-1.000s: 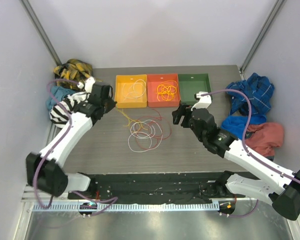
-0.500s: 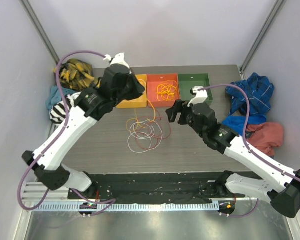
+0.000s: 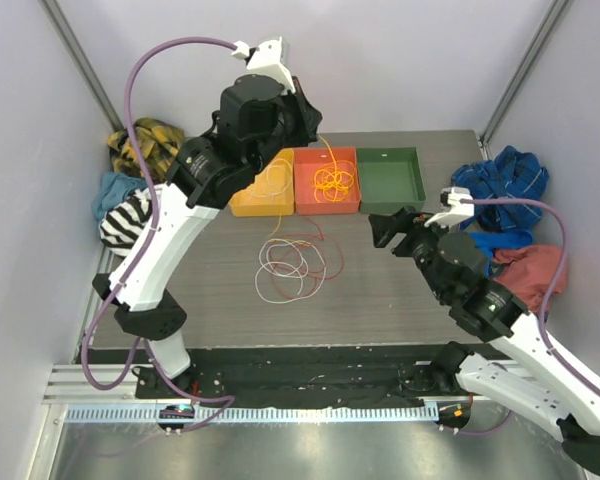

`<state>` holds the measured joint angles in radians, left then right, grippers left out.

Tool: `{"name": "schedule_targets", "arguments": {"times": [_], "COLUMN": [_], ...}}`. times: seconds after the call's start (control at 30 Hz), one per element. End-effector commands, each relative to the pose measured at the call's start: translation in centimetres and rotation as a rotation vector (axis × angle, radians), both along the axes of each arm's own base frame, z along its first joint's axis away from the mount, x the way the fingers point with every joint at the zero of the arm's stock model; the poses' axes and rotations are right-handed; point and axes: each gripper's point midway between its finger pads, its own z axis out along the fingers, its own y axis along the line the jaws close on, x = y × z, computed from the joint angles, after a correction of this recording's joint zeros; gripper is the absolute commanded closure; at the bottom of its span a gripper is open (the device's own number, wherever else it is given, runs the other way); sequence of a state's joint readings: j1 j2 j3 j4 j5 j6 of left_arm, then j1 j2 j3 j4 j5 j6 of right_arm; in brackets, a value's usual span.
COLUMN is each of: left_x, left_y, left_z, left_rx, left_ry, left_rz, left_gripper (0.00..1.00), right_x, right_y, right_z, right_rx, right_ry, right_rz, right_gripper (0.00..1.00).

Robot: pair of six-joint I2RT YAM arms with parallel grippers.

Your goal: Untangle the cables

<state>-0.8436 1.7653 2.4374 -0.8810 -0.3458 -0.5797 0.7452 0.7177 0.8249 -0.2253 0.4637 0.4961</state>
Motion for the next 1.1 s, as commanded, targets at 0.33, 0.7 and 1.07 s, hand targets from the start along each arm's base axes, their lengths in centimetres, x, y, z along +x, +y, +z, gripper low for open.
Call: {"name": "schedule_targets", "arguments": {"times": [0.33,0.7,1.07], "left_x": [-0.3,-2.1,-1.7], "left_y": [1.0,0.3,-1.1], "left_z": [13.6,13.3,9.4], "left_rx": [-0.177,-0.233,-0.173], "left_ry": [-0.447,-0.404,-0.312], "left_rz": [-0.019,-0.102,-0.143], "left_gripper": [1.0,1.0,1.0], "right_x": [-0.3,2.8,5.2], "right_y": [-0.8,8.1,14.9], "right_z": [-2.3,-6.3,-4.9], "right_rx": [-0.113,0.059,0.083], "right_ry": [0.047,0.028,-0.056], "right_rz": [-0.008,0.22,0.342], "right_gripper": [0.2,0.14,0.09]}}
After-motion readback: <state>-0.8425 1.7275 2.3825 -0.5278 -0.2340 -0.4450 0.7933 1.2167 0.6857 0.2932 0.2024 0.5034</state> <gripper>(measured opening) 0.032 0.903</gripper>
